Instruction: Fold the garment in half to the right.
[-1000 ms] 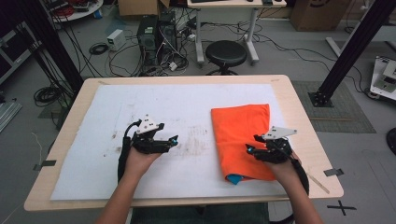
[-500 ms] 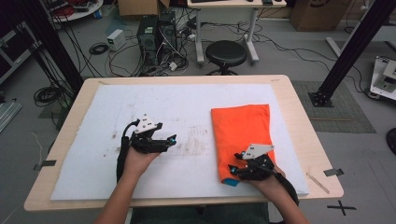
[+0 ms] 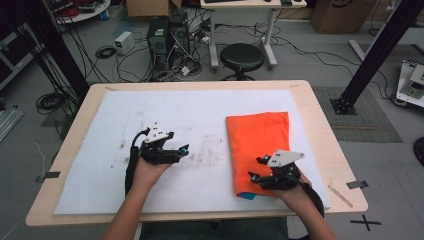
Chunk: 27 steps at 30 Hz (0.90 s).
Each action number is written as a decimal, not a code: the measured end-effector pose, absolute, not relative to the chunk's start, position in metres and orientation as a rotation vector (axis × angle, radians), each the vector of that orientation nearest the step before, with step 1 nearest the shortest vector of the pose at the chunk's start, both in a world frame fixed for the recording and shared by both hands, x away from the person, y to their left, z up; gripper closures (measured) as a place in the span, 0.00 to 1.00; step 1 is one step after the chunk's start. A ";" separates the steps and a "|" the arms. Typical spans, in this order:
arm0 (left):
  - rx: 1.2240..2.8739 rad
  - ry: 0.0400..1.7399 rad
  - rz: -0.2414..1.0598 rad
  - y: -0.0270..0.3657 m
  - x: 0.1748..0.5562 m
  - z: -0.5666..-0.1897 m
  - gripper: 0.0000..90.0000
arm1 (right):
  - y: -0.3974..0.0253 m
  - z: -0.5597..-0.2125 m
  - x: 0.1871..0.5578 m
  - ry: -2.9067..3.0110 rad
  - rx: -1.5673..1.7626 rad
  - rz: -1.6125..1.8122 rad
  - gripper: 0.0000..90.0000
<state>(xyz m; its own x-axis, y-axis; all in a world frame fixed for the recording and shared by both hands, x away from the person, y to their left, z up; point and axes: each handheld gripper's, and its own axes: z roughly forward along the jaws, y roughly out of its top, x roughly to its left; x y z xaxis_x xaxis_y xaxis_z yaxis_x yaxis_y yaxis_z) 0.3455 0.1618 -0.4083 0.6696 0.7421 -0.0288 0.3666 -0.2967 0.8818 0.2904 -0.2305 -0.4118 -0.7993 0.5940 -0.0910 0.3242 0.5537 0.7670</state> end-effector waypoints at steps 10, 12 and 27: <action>1.894 0.876 0.490 0.166 0.347 -0.407 0.29 | -0.272 -0.387 0.330 2.283 0.930 1.074 0.43; 1.891 0.877 0.495 0.167 0.348 -0.406 0.29 | -0.276 -0.384 0.336 2.264 0.945 1.081 0.42; 1.888 0.890 0.512 0.184 0.356 -0.402 0.29 | -0.287 -0.369 0.374 2.159 1.070 1.170 0.31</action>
<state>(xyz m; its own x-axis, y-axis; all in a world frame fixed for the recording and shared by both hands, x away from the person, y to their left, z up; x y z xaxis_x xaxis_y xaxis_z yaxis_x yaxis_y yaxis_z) 0.3558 0.1842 -0.4020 0.6473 0.7619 -0.0229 0.3630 -0.2816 0.8882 0.3739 -0.2871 -0.3687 -0.5925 0.8050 -0.0292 0.4148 0.3360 0.8456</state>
